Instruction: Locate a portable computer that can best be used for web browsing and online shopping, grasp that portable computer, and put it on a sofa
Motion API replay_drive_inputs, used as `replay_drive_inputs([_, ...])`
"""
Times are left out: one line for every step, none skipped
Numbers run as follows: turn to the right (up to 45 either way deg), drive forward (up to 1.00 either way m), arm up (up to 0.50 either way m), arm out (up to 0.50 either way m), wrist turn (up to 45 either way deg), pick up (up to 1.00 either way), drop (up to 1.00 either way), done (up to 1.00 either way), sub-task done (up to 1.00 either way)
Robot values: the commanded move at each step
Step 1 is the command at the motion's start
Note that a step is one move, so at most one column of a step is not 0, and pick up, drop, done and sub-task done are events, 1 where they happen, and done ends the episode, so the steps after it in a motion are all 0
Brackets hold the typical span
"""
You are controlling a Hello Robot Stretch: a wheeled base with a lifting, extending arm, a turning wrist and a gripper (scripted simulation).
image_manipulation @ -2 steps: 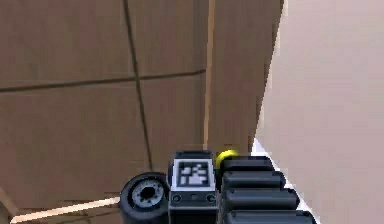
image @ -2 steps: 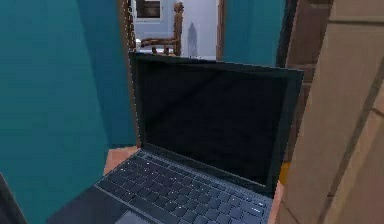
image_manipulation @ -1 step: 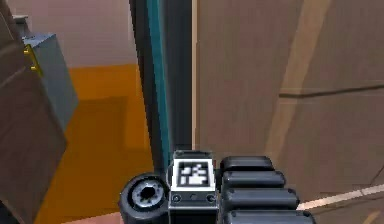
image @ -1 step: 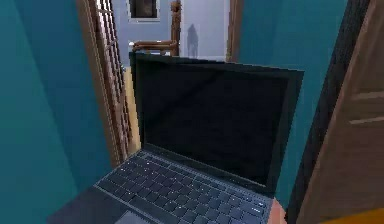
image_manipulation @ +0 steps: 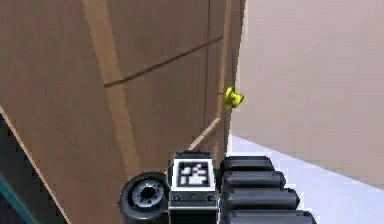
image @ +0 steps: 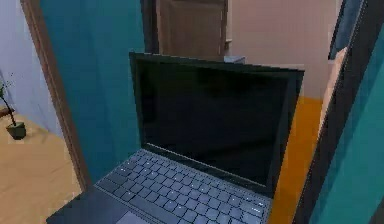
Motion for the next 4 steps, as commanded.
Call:
replay_drive_inputs([9.0,0.0,0.0,0.0,0.0,0.0,0.0,0.0,0.0])
replay_drive_inputs([0.0,0.85,0.0,0.0,0.0,0.0,0.0,0.0,0.0])
replay_drive_inputs([42.0,0.0,0.0,0.0,0.0,0.0,0.0,0.0,0.0])
replay_drive_inputs([0.0,0.05,0.0,0.0,0.0,0.0,0.0,0.0,0.0])
